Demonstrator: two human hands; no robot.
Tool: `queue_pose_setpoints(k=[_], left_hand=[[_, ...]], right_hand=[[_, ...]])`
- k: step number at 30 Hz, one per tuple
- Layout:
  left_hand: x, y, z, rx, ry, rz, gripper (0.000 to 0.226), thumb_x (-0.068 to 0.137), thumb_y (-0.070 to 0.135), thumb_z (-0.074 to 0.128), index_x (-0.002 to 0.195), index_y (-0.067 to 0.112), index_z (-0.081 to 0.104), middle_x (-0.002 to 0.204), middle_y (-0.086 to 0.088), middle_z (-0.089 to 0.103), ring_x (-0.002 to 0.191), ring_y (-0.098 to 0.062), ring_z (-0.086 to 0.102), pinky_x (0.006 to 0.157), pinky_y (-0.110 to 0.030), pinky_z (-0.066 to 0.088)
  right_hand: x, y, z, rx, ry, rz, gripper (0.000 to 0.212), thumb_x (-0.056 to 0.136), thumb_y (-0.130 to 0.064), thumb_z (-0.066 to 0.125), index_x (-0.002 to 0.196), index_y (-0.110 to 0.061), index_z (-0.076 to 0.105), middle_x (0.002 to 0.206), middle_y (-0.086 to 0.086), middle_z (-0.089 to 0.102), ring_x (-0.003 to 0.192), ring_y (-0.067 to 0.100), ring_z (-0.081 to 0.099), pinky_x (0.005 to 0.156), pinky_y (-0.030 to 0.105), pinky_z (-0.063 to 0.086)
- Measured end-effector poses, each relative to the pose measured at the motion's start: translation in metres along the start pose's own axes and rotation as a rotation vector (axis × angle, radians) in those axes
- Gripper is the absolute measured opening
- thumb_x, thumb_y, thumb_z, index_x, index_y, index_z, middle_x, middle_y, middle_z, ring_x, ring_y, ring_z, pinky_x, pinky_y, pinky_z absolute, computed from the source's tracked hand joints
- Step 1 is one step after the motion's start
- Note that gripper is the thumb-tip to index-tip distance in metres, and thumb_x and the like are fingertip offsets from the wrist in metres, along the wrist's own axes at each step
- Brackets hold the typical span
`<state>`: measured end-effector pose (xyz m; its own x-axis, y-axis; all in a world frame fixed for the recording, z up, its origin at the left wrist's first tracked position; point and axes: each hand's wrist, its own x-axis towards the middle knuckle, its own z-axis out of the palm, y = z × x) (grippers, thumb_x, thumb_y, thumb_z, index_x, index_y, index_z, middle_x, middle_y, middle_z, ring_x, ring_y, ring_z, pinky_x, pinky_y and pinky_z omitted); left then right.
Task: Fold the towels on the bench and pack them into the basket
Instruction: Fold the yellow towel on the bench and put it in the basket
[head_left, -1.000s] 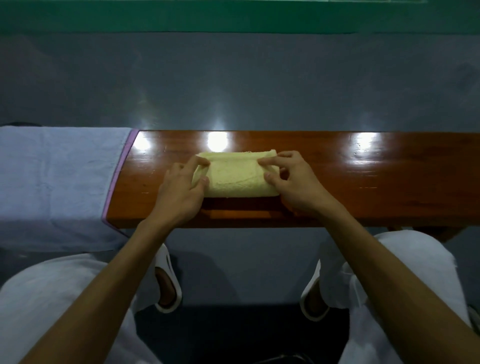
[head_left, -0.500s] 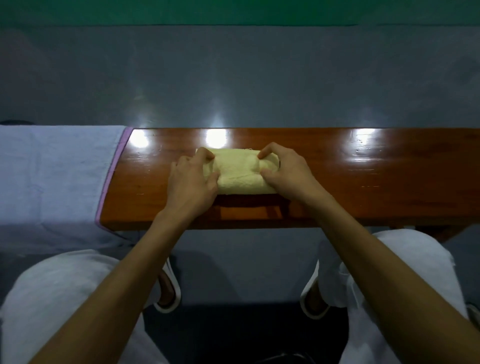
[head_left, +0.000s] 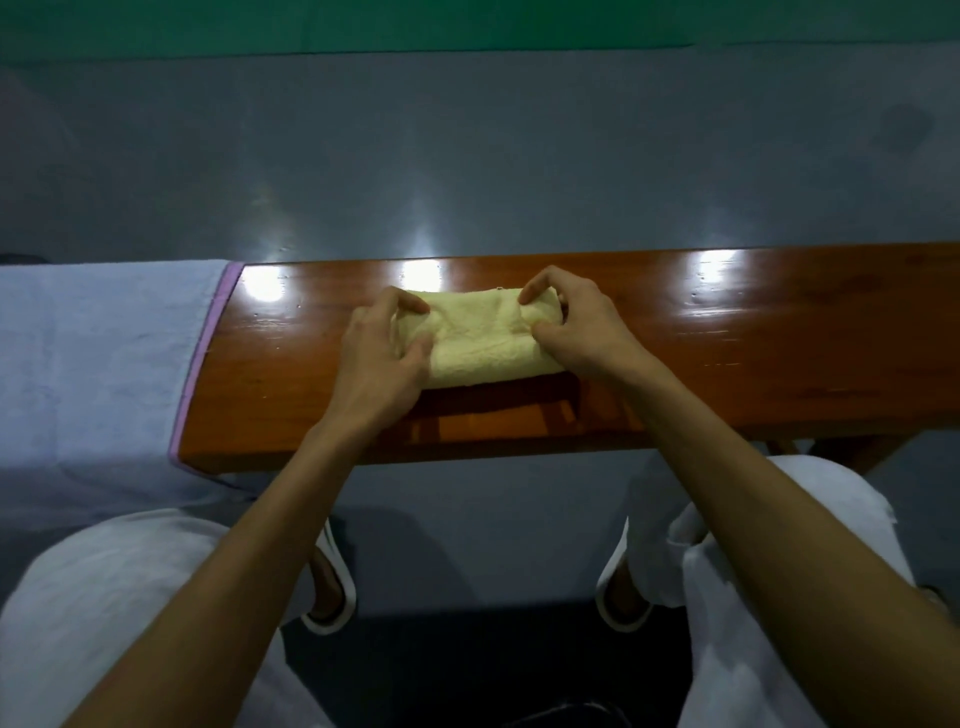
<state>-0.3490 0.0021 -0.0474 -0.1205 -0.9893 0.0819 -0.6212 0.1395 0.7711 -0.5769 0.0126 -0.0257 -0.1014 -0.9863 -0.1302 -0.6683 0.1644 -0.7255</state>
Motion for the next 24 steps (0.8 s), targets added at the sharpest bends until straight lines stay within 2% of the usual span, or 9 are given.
queue_pose_setpoints(k=[2,4,7,11,13,16,19,21,24], left_hand=[[-0.004,0.001,0.004,-0.041,0.003,0.004,0.021,0.096,0.028,0.066,0.116,0.033,0.059,0.125,0.005,0.055,0.111,-0.018,0.055,0.092,-0.049,0.056],[-0.008,0.002,0.008,-0.053,0.008,0.007,0.021,0.097,0.028,0.066,0.116,0.032,0.059,0.125,0.006,0.053,0.111,-0.017,0.053,0.093,-0.049,0.055],[-0.013,0.005,0.014,-0.029,0.026,0.03,0.021,0.096,0.028,0.067,0.115,0.031,0.059,0.122,0.004,0.055,0.109,-0.016,0.053,0.093,-0.047,0.054],[-0.019,0.013,0.019,-0.041,0.028,0.049,0.02,0.094,0.029,0.068,0.113,0.03,0.059,0.117,0.005,0.055,0.107,-0.016,0.053,0.093,-0.046,0.053],[-0.02,0.019,0.02,-0.071,0.018,0.049,0.019,0.095,0.029,0.068,0.112,0.03,0.06,0.116,0.006,0.057,0.105,-0.015,0.055,0.09,-0.044,0.054],[-0.02,0.032,0.026,-0.127,0.01,0.069,0.017,0.096,0.027,0.067,0.112,0.028,0.06,0.113,0.008,0.058,0.098,-0.007,0.057,0.077,-0.03,0.053],[-0.022,0.049,0.035,-0.185,0.006,0.099,0.015,0.098,0.024,0.067,0.112,0.023,0.061,0.108,0.007,0.06,0.087,0.003,0.058,0.061,-0.014,0.048],[-0.023,0.056,0.043,-0.199,-0.01,0.104,0.016,0.098,0.024,0.067,0.113,0.024,0.061,0.11,0.002,0.061,0.085,-0.002,0.06,0.059,-0.017,0.051],[-0.024,0.062,0.055,-0.195,-0.044,0.131,0.015,0.097,0.027,0.067,0.11,0.03,0.06,0.114,-0.003,0.061,0.094,-0.018,0.062,0.067,-0.027,0.053]], right_hand=[[-0.004,0.002,-0.002,-0.023,-0.008,0.022,0.032,0.09,-0.015,0.061,0.118,-0.032,0.057,0.138,0.003,0.049,0.118,0.023,0.053,0.094,0.047,0.056],[-0.01,0.004,-0.003,-0.056,-0.048,0.045,0.035,0.09,-0.021,0.059,0.122,-0.035,0.053,0.135,0.004,0.046,0.11,0.021,0.053,0.092,0.046,0.056],[-0.018,0.008,-0.004,-0.108,-0.042,0.043,0.039,0.092,-0.015,0.061,0.127,-0.033,0.052,0.136,0.002,0.048,0.108,0.02,0.054,0.09,0.044,0.058],[-0.029,0.017,-0.013,0.005,-0.002,0.033,0.036,0.094,-0.007,0.063,0.122,-0.03,0.057,0.142,0.0,0.049,0.1,0.013,0.059,0.081,0.04,0.062],[-0.033,0.022,-0.021,0.038,0.02,0.016,0.034,0.095,-0.006,0.064,0.119,-0.03,0.059,0.142,0.003,0.05,0.102,0.017,0.061,0.076,0.037,0.062],[-0.039,0.03,-0.036,0.063,0.069,-0.006,0.032,0.095,-0.005,0.063,0.117,-0.028,0.061,0.137,0.003,0.053,0.102,0.018,0.061,0.073,0.034,0.058],[-0.045,0.037,-0.052,0.076,0.113,-0.012,0.031,0.095,-0.005,0.063,0.117,-0.027,0.062,0.134,0.003,0.056,0.1,0.016,0.063,0.08,0.039,0.06],[-0.048,0.045,-0.063,0.078,0.135,-0.005,0.031,0.094,-0.006,0.063,0.116,-0.028,0.063,0.134,0.004,0.057,0.11,0.022,0.061,0.085,0.04,0.058],[-0.053,0.057,-0.078,0.099,0.142,0.006,0.031,0.094,-0.007,0.064,0.117,-0.029,0.063,0.128,0.0,0.056,0.114,0.024,0.06,0.089,0.043,0.058]])
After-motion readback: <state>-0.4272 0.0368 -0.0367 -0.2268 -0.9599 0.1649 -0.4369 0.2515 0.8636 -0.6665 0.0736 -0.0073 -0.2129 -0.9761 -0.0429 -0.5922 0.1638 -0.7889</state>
